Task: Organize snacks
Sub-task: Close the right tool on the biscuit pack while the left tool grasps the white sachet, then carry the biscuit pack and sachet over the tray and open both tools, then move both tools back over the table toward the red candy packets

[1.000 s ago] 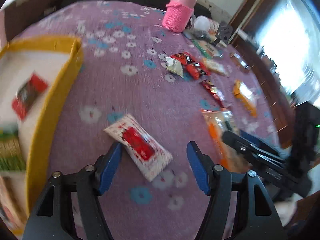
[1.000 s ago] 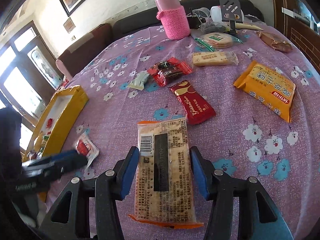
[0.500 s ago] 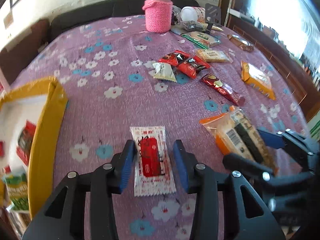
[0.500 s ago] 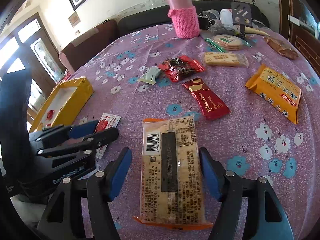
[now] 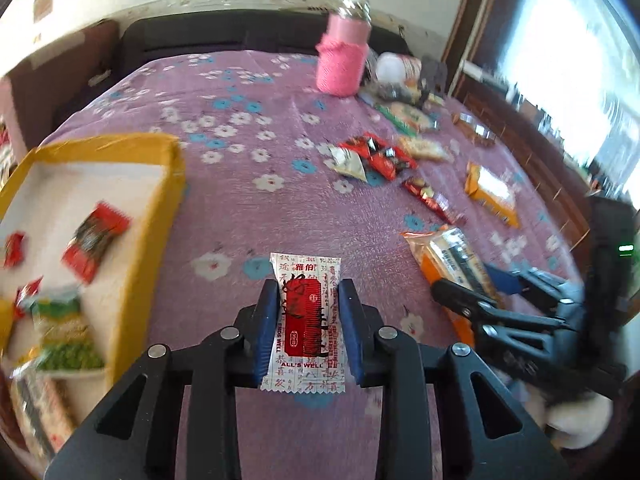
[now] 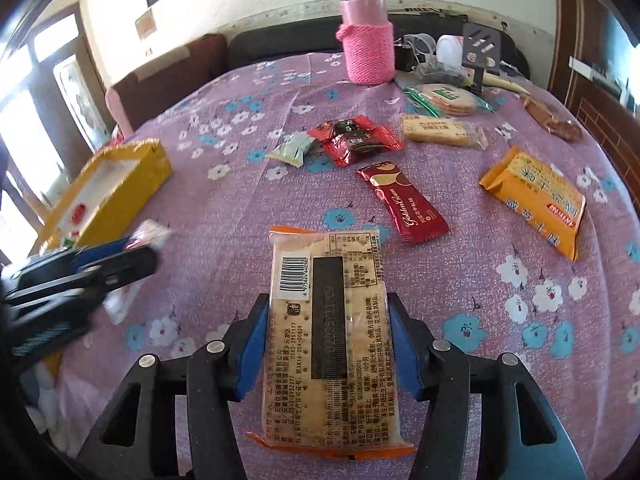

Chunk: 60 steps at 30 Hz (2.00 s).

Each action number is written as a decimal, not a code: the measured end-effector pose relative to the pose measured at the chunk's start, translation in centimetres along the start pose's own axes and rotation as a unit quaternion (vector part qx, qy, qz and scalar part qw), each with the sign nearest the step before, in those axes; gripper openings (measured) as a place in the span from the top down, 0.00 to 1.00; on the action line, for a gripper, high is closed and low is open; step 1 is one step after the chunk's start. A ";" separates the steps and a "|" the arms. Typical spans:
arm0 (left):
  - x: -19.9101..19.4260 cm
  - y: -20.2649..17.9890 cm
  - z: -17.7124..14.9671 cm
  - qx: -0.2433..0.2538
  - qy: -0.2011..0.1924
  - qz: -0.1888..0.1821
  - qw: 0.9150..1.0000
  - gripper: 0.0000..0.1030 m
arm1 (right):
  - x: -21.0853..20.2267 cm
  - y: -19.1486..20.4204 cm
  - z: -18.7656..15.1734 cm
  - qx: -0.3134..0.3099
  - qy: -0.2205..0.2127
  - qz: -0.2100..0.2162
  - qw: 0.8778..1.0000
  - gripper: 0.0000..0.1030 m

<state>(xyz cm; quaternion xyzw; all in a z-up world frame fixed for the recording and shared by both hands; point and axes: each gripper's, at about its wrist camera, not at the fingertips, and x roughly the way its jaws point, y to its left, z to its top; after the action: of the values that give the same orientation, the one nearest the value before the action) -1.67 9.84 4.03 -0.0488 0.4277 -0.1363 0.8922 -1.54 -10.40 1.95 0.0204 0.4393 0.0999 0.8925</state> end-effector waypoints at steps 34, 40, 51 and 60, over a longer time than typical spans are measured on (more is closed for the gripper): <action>-11.5 22.7 -5.6 -0.205 -0.079 0.079 0.972 0.70 | 5.1 28.2 7.0 -0.122 0.067 0.156 0.978 0.46; -13.4 22.2 -6.2 -0.206 -0.090 0.030 0.974 0.53 | 8.0 28.9 7.9 -0.083 0.081 0.186 0.976 0.44; -15.2 17.7 -7.1 -0.247 -0.112 -0.098 0.958 0.29 | 2.6 22.6 6.8 -0.041 0.031 0.178 0.983 0.42; -12.4 11.3 -6.5 -0.200 -0.059 -0.135 0.969 0.29 | 1.7 5.2 8.5 0.066 0.005 0.072 0.995 0.38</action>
<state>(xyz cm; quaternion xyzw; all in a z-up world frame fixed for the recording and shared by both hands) -11.85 24.41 6.93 -0.2914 0.3822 -0.1643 0.8614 5.32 -4.51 6.51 0.1099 0.4467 0.1350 0.8776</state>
